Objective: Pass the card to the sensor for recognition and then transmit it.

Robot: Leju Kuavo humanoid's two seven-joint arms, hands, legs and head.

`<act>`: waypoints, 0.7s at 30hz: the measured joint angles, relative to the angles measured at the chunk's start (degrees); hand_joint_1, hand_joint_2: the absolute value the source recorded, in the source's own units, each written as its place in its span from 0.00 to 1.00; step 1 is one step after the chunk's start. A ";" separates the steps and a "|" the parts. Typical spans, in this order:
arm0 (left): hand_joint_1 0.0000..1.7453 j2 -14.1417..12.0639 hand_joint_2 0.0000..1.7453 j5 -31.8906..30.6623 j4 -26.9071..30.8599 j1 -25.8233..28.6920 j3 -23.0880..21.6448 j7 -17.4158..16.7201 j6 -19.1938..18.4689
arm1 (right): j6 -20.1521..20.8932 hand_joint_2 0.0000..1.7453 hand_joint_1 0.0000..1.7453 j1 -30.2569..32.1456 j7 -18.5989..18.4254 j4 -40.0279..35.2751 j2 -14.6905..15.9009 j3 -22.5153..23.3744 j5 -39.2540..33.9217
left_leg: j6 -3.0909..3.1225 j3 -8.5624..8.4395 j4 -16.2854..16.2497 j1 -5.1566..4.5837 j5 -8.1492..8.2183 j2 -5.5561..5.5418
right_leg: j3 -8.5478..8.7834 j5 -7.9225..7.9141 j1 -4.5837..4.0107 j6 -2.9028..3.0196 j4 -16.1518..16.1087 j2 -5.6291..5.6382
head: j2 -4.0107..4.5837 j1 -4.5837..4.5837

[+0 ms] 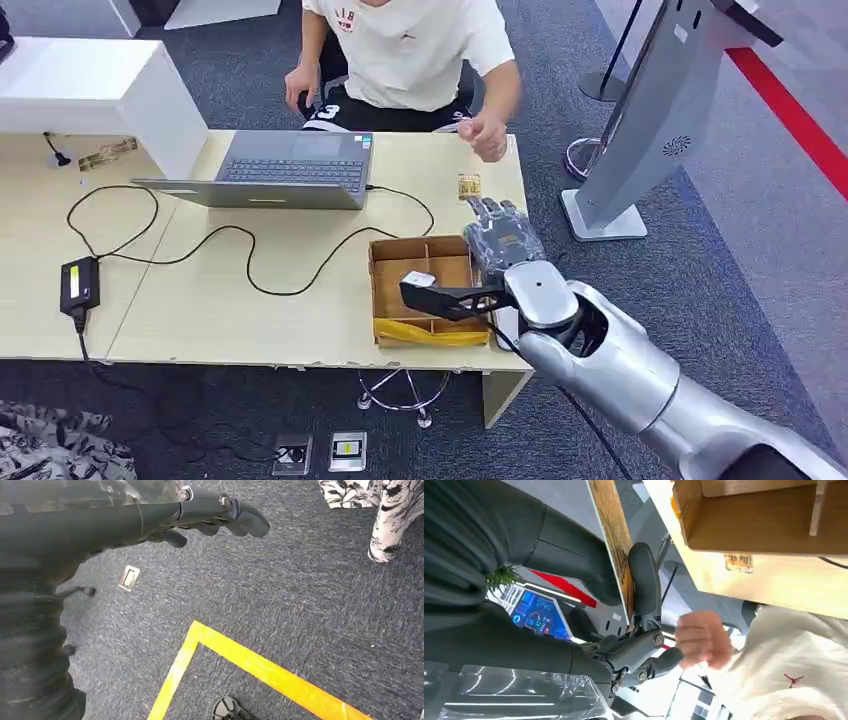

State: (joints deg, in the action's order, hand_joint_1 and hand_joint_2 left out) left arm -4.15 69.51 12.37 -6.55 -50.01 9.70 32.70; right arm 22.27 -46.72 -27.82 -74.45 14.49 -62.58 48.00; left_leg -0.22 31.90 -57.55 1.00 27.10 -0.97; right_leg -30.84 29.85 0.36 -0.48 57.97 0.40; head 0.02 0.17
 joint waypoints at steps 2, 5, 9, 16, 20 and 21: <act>0.00 0.00 1.00 0.00 0.00 0.00 0.00 0.02 0.00 | 0.00 1.00 0.94 -0.19 0.06 -0.07 0.00 0.00 -0.04 | 0.00 0.00 0.00 0.00 0.00 0.00 | 0.00 0.00 0.00 0.00 0.00 0.00 | 0.00 0.00; 0.00 0.00 1.00 0.00 0.00 0.00 0.00 0.02 0.00 | 0.00 1.00 1.00 -0.30 0.09 -0.33 0.00 0.00 -0.04 | 0.00 0.00 0.00 0.00 0.00 0.00 | 0.00 0.00 0.00 0.00 0.00 0.00 | -0.02 -0.02; 0.00 0.00 1.00 0.00 0.00 0.00 0.00 0.02 0.00 | -0.28 1.00 1.00 -0.46 0.24 -0.46 -0.07 0.00 0.02 | 0.00 0.01 0.00 0.00 0.00 0.00 | 0.00 0.00 0.00 0.00 0.00 -0.01 | 0.00 -0.02; 0.00 0.02 1.00 -0.02 0.00 -0.03 -0.07 1.26 -0.22 | -8.08 1.00 1.00 -6.34 1.06 -1.36 -2.30 0.15 5.44 | 0.00 0.03 0.00 0.00 -0.01 0.01 | -0.02 -0.02 0.00 0.00 0.03 0.01 | 0.00 -0.02; 0.00 0.50 1.00 0.09 0.00 -0.10 -0.09 3.15 -0.31 | -19.51 1.00 1.00 -12.32 3.46 -0.41 -6.39 2.10 7.96 | -0.01 0.05 0.01 0.02 -0.01 -0.02 | -0.02 -0.01 -0.02 0.01 0.04 0.00 | 0.00 -0.02; 0.00 0.74 1.00 0.44 0.00 -0.10 -0.07 3.63 -0.26 | -22.44 1.00 1.00 -13.68 4.09 0.93 -7.82 2.66 7.91 | -0.01 0.06 0.01 0.02 -0.01 -0.02 | -0.02 -0.01 -0.02 0.01 0.04 0.00 | 0.00 0.00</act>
State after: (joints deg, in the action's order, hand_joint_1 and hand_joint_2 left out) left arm -3.41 69.94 12.37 -6.65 -50.07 13.33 32.44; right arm -0.16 -60.39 -23.74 -73.51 6.67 -59.91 55.91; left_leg -0.23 31.96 -57.54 1.02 27.09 -0.98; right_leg -30.87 29.84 0.33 -0.47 58.01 0.40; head 0.02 0.18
